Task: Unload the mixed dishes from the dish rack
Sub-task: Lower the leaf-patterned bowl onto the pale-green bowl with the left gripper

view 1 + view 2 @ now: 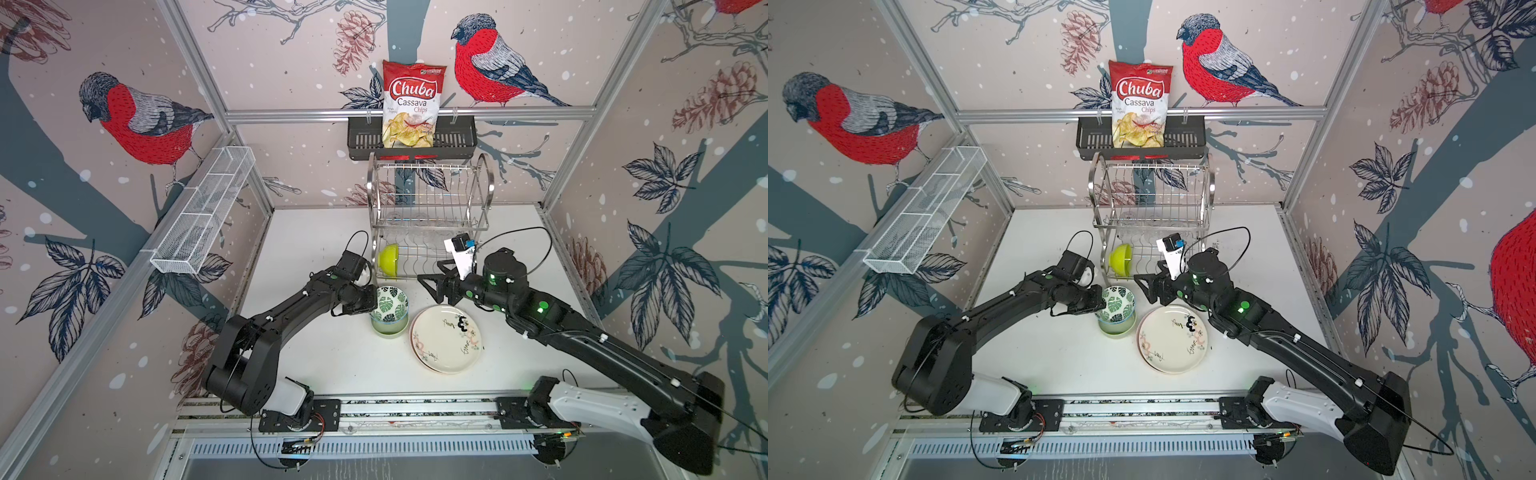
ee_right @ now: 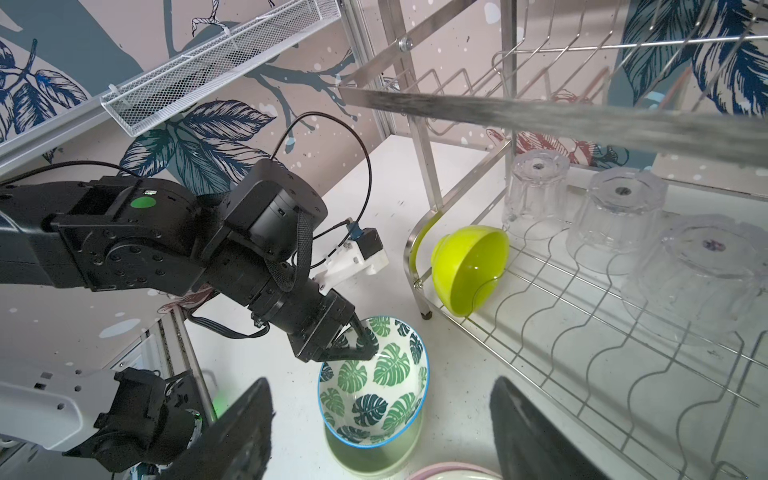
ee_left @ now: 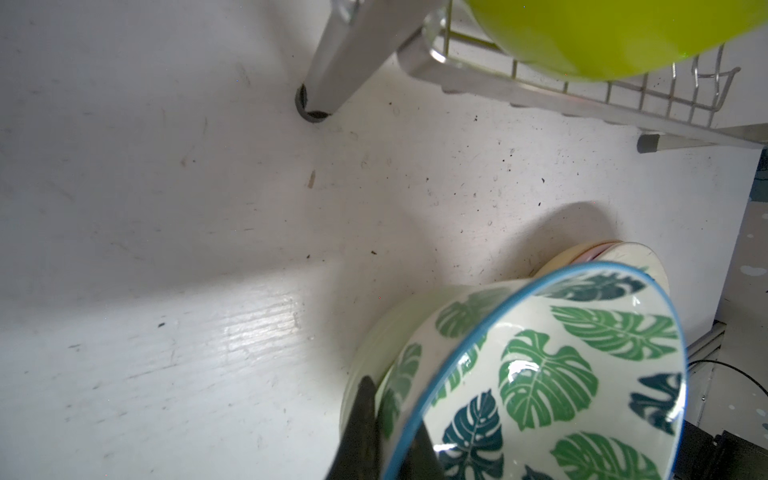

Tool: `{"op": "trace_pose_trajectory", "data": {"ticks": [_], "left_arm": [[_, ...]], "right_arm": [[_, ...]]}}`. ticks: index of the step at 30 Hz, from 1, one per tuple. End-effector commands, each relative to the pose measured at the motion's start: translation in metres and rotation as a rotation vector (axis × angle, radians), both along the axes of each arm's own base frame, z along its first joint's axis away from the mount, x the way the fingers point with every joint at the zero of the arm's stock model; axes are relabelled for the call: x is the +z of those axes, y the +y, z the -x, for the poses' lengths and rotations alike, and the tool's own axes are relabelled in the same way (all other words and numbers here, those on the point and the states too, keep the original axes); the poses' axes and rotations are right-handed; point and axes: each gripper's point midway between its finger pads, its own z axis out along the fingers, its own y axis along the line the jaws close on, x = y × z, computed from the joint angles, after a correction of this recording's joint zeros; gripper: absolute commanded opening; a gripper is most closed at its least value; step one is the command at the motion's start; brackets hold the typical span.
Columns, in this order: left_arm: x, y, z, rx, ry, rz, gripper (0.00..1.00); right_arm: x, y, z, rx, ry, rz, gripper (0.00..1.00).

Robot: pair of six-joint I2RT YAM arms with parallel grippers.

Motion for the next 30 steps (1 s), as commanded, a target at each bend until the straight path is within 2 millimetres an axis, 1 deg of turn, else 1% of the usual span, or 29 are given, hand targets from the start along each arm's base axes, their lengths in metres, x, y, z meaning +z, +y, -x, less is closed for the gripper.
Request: {"op": "trace_pose_trajectory", "data": {"ticks": [1,3,11,15,20,27,30], "left_arm": [[0.002,-0.003,-0.004,-0.012,-0.019,0.011,0.00],[0.002,-0.003,-0.004,-0.011,-0.022,0.008,0.00],[0.000,0.000,-0.002,-0.006,-0.029,-0.015,0.00],[0.003,-0.001,-0.001,-0.008,-0.037,-0.015,0.08],[0.004,-0.002,-0.001,-0.011,-0.041,-0.014,0.12],[0.008,-0.005,0.000,-0.015,-0.054,-0.014,0.19],[0.010,-0.005,0.000,-0.015,-0.056,-0.018,0.21]], "right_arm": [[0.009,0.002,-0.002,0.002,-0.013,-0.038,0.83],[0.006,0.003,-0.002,0.003,-0.006,-0.035,0.82],[0.005,0.010,-0.005,0.016,0.003,-0.037,0.83],[0.003,0.013,-0.006,0.021,0.010,-0.034,0.82],[0.002,0.014,-0.007,0.022,0.015,-0.033,0.83],[0.000,0.014,-0.007,0.019,0.020,-0.032,0.83],[0.000,0.014,-0.007,0.020,0.020,-0.032,0.83]]}}
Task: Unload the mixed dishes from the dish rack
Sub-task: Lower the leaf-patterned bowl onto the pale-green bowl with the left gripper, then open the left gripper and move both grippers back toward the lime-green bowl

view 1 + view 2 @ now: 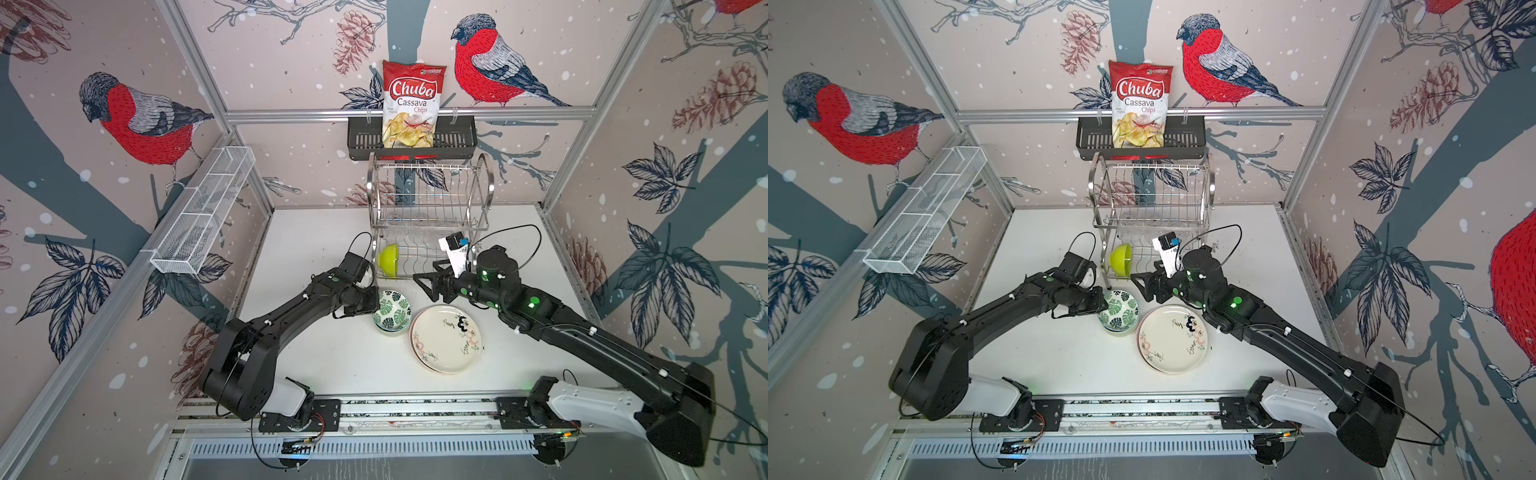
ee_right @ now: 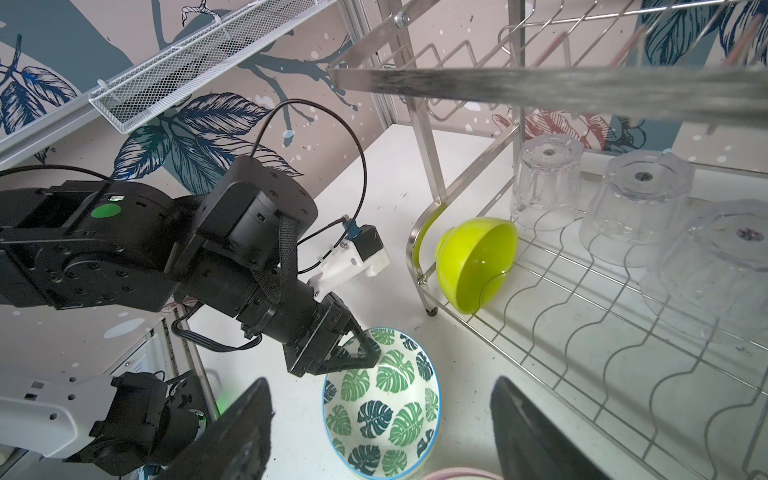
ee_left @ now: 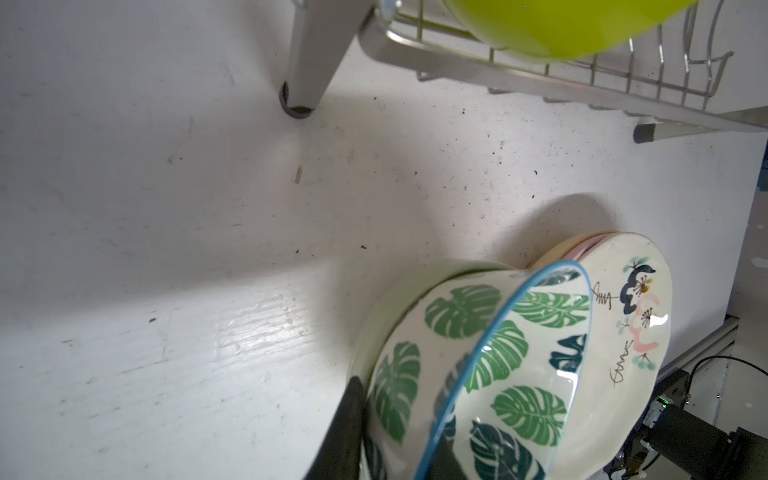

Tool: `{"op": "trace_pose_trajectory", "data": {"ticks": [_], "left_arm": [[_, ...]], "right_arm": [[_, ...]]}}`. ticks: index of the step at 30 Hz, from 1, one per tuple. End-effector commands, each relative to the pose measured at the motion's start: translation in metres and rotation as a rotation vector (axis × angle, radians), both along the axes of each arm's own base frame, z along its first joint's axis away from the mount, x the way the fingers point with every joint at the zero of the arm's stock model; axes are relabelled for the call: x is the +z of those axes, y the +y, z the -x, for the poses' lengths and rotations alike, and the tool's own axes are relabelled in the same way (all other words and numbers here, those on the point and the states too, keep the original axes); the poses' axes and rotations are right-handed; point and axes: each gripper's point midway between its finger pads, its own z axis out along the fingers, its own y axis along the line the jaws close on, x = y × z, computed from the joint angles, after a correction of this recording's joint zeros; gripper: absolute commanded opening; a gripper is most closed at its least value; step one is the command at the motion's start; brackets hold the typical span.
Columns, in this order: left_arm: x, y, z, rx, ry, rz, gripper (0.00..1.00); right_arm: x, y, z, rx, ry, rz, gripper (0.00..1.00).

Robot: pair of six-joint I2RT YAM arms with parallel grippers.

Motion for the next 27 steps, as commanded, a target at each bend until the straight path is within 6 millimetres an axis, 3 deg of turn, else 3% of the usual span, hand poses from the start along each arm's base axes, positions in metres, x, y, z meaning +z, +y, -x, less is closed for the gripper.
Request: {"op": "trace_pose_trajectory", "data": {"ticks": [1,5,9,14,20,27], "left_arm": [[0.005,-0.001,-0.005,0.006,-0.028,-0.003,0.21],[0.004,-0.002,-0.003,0.000,-0.018,-0.004,0.22],[0.006,-0.003,-0.001,-0.002,-0.019,-0.003,0.35],[0.015,-0.001,0.001,0.000,-0.034,-0.014,0.43],[0.037,0.006,-0.001,0.024,-0.097,-0.018,0.45],[0.066,0.019,-0.010,0.080,-0.220,-0.035,0.46]], "right_arm": [[0.010,0.004,0.000,0.009,-0.016,-0.035,0.83],[0.011,0.003,0.000,0.008,-0.016,-0.036,0.83],[0.010,0.002,-0.001,0.004,-0.016,-0.034,0.83],[0.010,0.003,0.000,0.007,-0.016,-0.031,0.83],[0.008,0.004,0.000,0.012,-0.011,-0.034,0.82],[-0.015,0.013,0.001,0.029,0.025,0.015,0.83]]}}
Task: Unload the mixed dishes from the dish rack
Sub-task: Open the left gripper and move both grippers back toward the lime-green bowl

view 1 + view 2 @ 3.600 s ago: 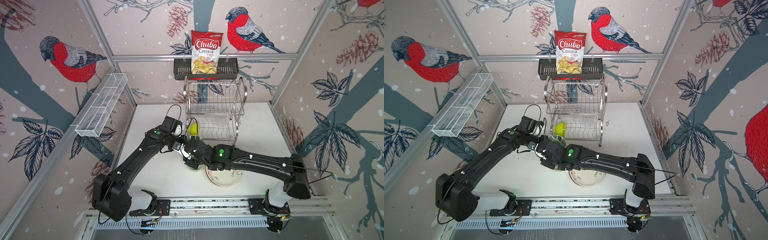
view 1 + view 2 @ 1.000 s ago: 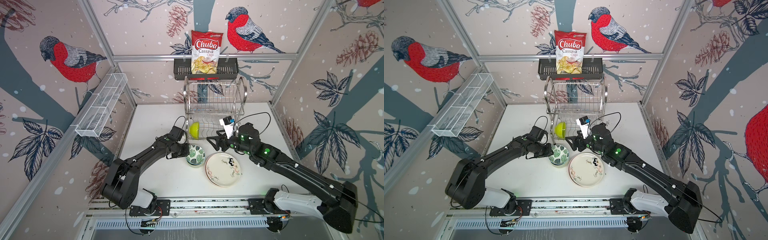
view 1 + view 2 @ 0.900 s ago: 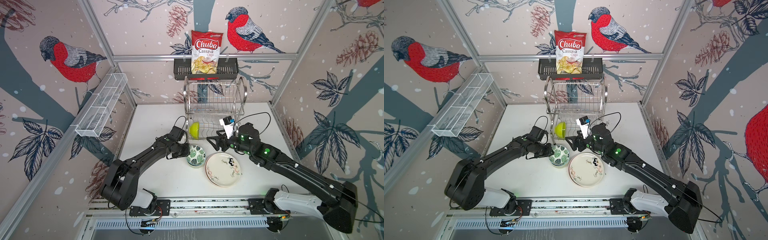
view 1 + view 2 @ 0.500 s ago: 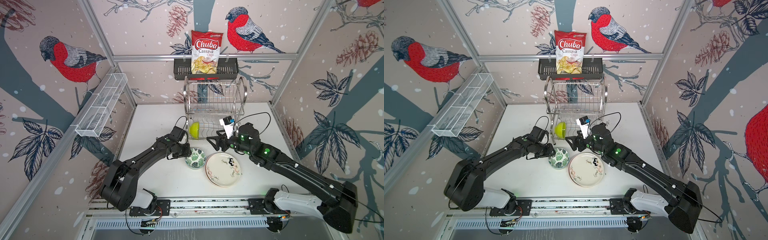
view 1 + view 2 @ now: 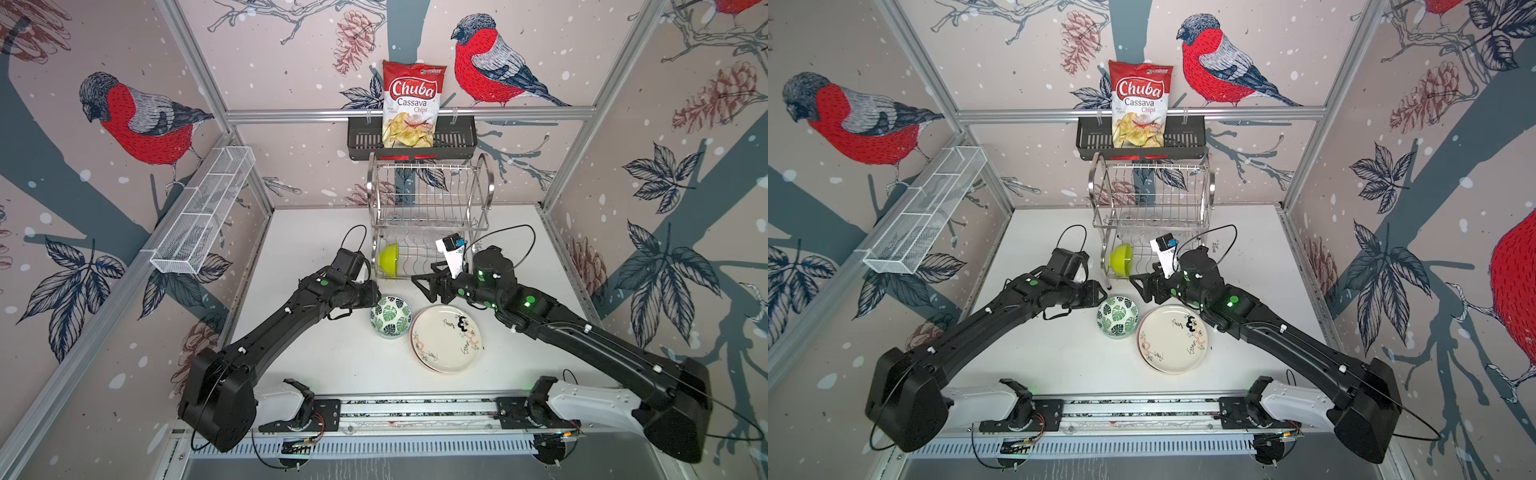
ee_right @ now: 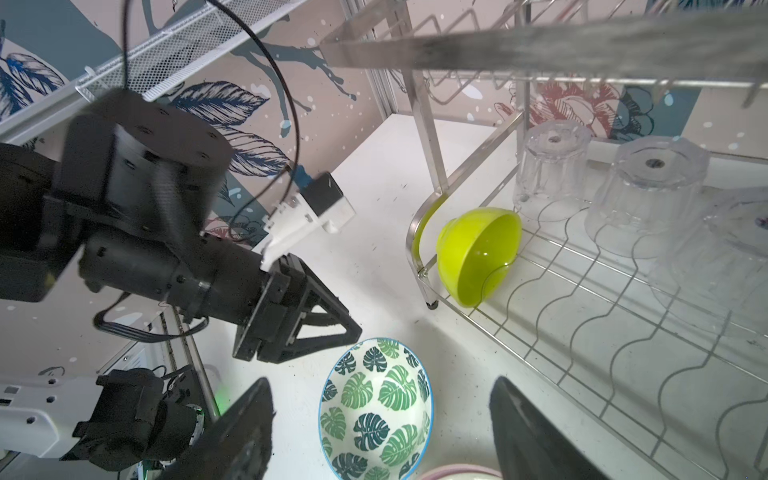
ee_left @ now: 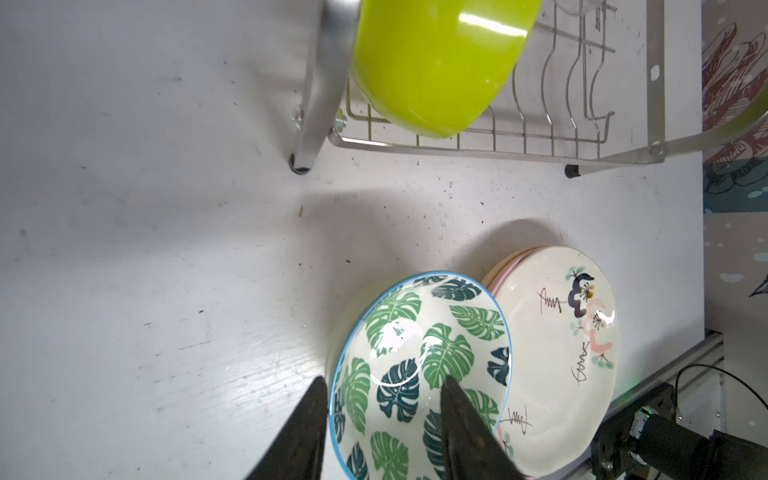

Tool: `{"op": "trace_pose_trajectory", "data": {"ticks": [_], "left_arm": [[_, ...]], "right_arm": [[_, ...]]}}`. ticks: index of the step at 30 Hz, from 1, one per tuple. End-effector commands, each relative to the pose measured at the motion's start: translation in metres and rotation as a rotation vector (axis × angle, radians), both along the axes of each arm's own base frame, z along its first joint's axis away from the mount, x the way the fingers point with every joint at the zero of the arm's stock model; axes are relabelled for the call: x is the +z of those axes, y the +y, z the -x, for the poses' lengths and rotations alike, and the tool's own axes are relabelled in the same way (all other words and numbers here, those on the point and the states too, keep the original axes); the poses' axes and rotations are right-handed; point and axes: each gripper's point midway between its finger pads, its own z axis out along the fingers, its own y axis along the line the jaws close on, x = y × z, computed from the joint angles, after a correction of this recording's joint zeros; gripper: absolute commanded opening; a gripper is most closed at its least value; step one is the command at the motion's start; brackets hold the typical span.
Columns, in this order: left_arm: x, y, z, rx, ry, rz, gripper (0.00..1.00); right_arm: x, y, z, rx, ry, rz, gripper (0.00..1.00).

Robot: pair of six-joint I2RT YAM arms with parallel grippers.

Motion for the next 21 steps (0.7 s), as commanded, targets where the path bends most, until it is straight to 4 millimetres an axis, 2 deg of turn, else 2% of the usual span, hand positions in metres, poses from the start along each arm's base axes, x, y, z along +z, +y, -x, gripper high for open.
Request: {"op": "trace_pose_trajectory", "data": {"ticks": [1,7,9,10,14,16,21], "left_arm": [[0.010,0.010,-0.007,0.052,-0.054,-0.026,0.47],[0.031,0.026,-0.025,0.195,-0.176,-0.017,0.59],[0.042,0.027,-0.033,0.220,-0.255,0.012,0.63],[0.047,0.027,-0.038,0.232,-0.296,0.033,0.66],[0.067,0.027,-0.054,0.238,-0.391,0.053,0.72],[0.071,0.027,-0.062,0.236,-0.413,0.038,0.73],[0.064,0.018,-0.081,0.223,-0.412,0.054,0.71]], "right_arm": [[-0.002,0.007,0.000,0.014,0.002,-0.009,0.83],[-0.018,0.016,-0.011,-0.011,0.027,-0.010,0.84],[-0.020,0.018,-0.016,-0.026,0.023,-0.024,0.83],[-0.033,0.022,-0.022,-0.037,0.041,-0.010,0.83],[-0.044,0.029,-0.036,-0.054,0.069,-0.044,0.83],[-0.047,0.032,-0.043,-0.056,0.077,-0.064,0.83],[-0.058,0.036,-0.062,-0.054,0.119,-0.104,0.80]]}}
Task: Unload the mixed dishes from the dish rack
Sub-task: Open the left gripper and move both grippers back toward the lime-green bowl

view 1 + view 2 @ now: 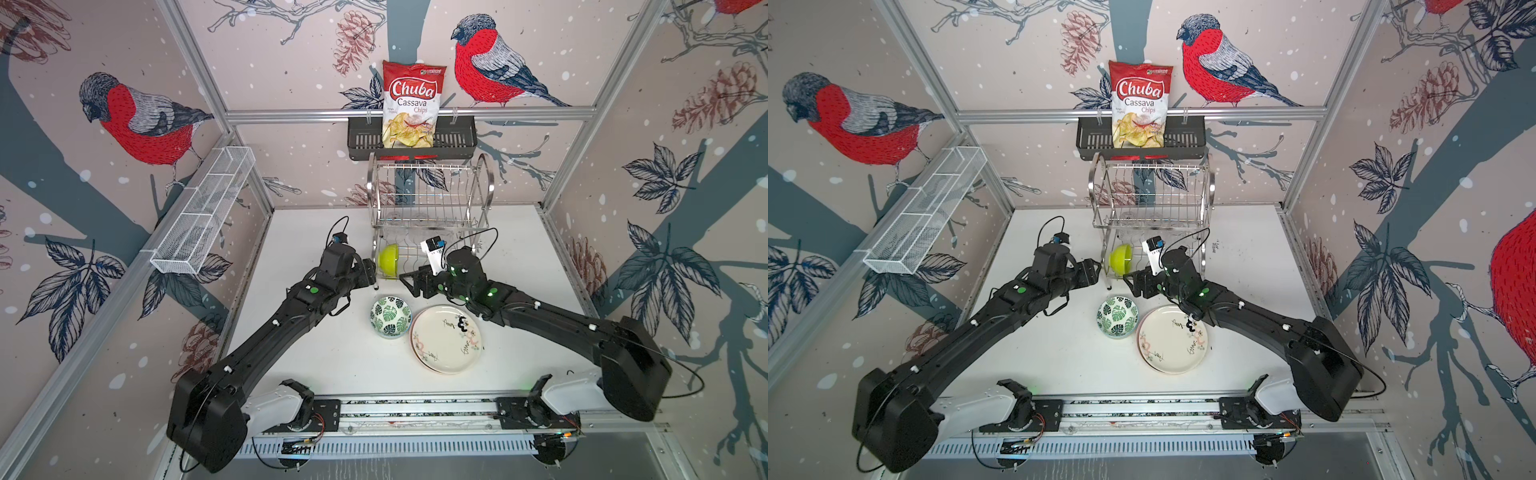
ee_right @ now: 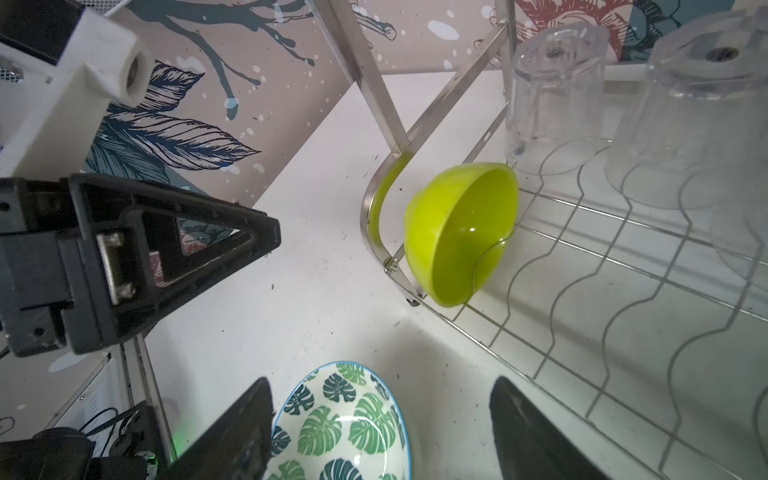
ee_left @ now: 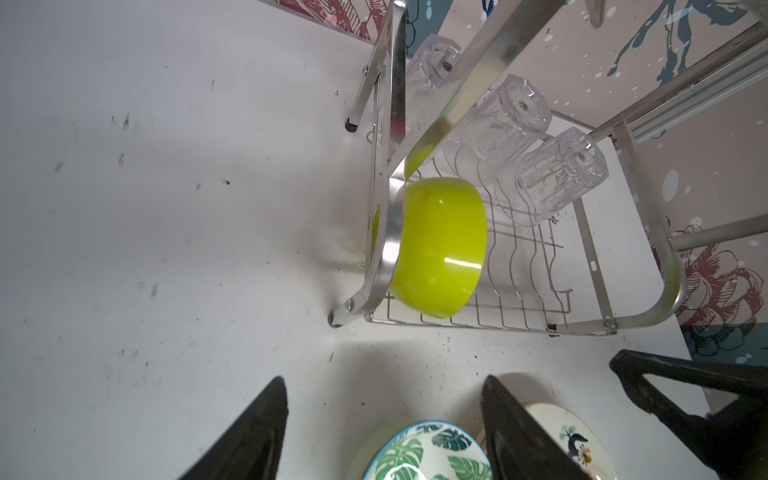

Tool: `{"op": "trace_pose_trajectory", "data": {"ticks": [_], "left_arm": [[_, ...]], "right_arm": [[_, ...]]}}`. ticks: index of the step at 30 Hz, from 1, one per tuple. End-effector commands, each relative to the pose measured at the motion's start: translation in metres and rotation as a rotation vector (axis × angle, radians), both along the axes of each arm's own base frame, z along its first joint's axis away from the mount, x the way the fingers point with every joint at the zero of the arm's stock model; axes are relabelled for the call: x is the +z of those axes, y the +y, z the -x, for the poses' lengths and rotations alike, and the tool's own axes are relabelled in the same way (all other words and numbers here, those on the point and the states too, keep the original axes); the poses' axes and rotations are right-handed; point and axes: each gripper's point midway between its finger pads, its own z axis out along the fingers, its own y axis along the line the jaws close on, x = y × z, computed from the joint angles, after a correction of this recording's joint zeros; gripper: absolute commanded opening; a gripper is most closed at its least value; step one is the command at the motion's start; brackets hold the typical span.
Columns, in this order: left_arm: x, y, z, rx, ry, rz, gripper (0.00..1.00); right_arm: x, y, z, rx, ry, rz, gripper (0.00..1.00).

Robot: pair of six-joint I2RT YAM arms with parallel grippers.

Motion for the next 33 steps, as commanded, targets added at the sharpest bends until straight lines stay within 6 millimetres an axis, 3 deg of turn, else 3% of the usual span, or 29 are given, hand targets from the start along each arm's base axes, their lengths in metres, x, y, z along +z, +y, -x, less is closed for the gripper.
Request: {"op": "trace_pose_trajectory", "data": {"ticks": [1,9,12,14,15,24,33], "left_arm": [[0.008,-0.008,-0.020,-0.010,-0.065,0.027,0.70],[-0.013,-0.015,-0.045,-0.006,-0.014,0.061,0.65],[-0.016,-0.019,-0.054,-0.008,-0.001,0.066,0.64],[-0.028,-0.022,-0.057,-0.014,0.033,0.065,0.63],[-0.021,-0.025,-0.064,-0.018,0.024,0.075,0.62],[-0.043,-0.045,-0.081,-0.067,0.101,0.079,0.40],[-0.049,-0.048,-0.087,-0.066,0.122,0.075,0.28]], "right_arm": [[0.014,0.010,-0.013,0.015,-0.009,-0.101,0.79],[-0.007,0.006,-0.045,0.000,0.069,-0.158,0.74],[-0.013,0.010,-0.055,0.017,0.096,-0.183,0.70],[-0.017,0.015,-0.061,0.036,0.112,-0.196,0.67],[-0.018,0.018,-0.063,0.047,0.119,-0.200,0.65],[-0.032,0.034,-0.075,0.107,0.164,-0.241,0.55],[-0.037,0.053,-0.089,0.169,0.211,-0.315,0.34]]}}
